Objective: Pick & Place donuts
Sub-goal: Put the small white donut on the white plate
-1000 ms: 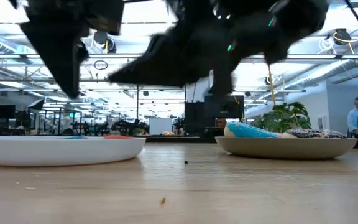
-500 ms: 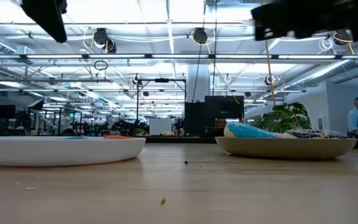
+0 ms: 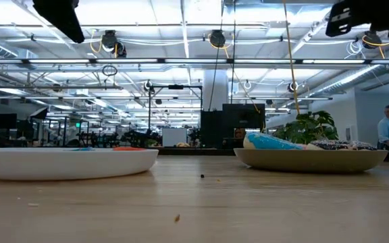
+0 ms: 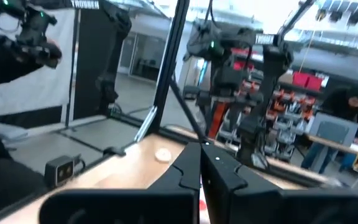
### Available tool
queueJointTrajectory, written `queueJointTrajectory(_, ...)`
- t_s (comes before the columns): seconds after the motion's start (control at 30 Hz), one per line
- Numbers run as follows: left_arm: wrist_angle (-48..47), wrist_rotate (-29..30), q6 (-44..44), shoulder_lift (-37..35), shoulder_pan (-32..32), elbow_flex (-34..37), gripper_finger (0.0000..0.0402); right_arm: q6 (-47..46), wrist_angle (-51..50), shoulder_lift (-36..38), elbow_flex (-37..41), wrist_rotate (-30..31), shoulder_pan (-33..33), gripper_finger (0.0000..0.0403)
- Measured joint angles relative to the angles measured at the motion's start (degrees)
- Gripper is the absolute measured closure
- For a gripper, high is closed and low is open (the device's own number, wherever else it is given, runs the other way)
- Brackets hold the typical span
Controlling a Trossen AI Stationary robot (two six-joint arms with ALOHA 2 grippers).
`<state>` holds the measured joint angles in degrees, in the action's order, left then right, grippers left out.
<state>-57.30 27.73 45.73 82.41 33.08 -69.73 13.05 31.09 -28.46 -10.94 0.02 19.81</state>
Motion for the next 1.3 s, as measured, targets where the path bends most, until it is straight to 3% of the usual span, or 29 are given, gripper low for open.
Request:
queueJointTrajectory(0.2,0.1,0.8,-0.6,0.0,0.0,0.0,0.0163,-0.8,-5.5,4.3,0.1,-0.1,-0.2,0.0403)
queueJointTrajectory(0.57,0.1,-2.9,4.5,0.0,2.1,0.0,0.0163,-3.3,-8.2,6.7,0.1,-0.1,-0.3,0.0403)
queueJointTrajectory(0.73,-0.7,-5.5,4.9,0.0,2.3,0.0,0.0163,-4.8,-8.6,6.7,0.1,-0.2,-0.3,0.0403)
queueJointTrajectory(0.9,-0.7,-9.8,11.4,0.0,2.3,0.0,0.0163,-5.1,-9.5,6.7,0.1,-0.3,-0.2,0.0403)
queueJointTrajectory(1.0,1.3,-11.7,8.6,0.0,2.6,0.0,0.0163,-4.5,-9.6,6.7,0.1,-0.3,-0.2,0.0403)
queueJointTrajectory(1.13,6.1,-10.0,4.4,0.0,5.9,0.0,0.0163,-3.2,-9.6,6.7,0.1,-0.3,-0.2,0.0403)
queueJointTrajectory(1.3,6.0,-8.1,13.6,0.3,8.4,0.0,0.0163,-2.9,-9.5,6.7,0.1,-0.2,-0.2,0.0403)
